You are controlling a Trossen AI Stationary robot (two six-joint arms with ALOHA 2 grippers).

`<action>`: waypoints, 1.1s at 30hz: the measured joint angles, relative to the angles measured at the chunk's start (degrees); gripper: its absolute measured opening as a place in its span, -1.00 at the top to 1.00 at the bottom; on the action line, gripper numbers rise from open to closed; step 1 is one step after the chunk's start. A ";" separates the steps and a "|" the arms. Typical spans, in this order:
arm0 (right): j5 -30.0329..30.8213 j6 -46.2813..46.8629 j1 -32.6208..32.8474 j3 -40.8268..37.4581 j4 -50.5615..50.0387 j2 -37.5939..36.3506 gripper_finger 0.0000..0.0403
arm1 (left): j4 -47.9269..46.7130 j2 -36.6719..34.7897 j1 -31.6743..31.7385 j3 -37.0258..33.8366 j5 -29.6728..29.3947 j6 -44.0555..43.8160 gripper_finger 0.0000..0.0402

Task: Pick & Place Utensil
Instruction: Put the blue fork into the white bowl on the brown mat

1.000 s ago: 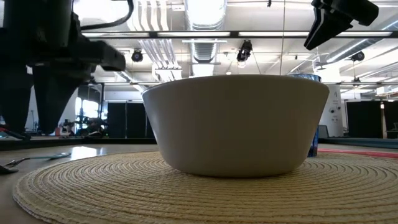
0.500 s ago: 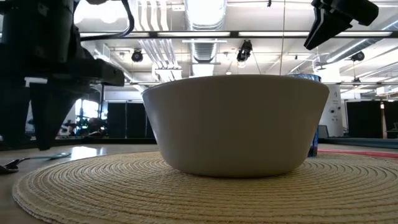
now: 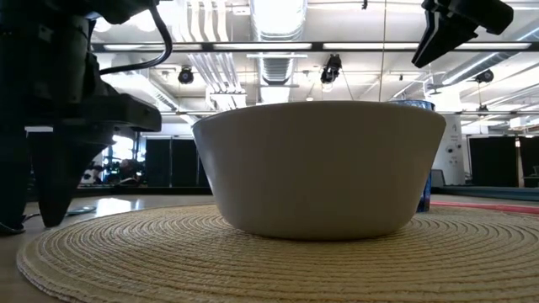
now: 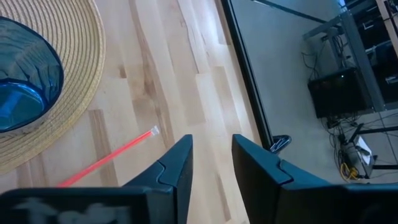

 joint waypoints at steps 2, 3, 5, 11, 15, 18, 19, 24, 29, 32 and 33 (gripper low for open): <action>-0.02 0.00 0.00 0.00 0.02 0.00 0.48 | 0.05 0.02 0.00 -0.12 0.02 0.45 0.25; -0.02 0.00 0.00 0.00 0.02 0.00 0.49 | -0.02 0.03 0.00 -0.19 0.10 0.55 0.28; -0.02 0.00 0.00 0.00 0.02 0.00 0.51 | -0.16 0.07 0.00 -0.19 0.24 0.91 0.37; -0.02 0.02 0.00 0.00 0.02 0.00 0.54 | -0.91 0.14 0.00 -0.30 0.45 2.13 0.76; -0.02 0.02 0.00 0.00 0.02 0.00 0.52 | -0.97 0.17 -0.02 -0.39 0.52 3.34 0.96; -0.04 0.02 0.00 0.00 0.01 0.01 0.50 | -0.97 0.20 -0.02 -0.39 0.50 3.77 0.94; -0.04 0.02 -0.02 0.00 0.01 0.01 0.49 | -0.97 0.20 -0.02 -0.39 0.51 3.89 0.94; -0.07 0.02 0.00 0.00 0.00 0.00 0.48 | -1.76 -0.61 0.07 -0.42 1.07 5.41 0.97; -0.07 0.01 -0.01 0.00 -0.03 0.00 0.52 | -5.00 -3.02 0.07 -0.97 -0.34 5.86 0.98; -0.08 0.00 0.00 0.00 -0.07 0.00 0.56 | -6.02 -5.28 0.07 -0.59 -1.63 5.86 0.98; -0.08 -0.02 0.00 0.00 -0.08 0.00 0.57 | -7.14 -5.97 0.07 -0.62 -2.21 5.86 0.98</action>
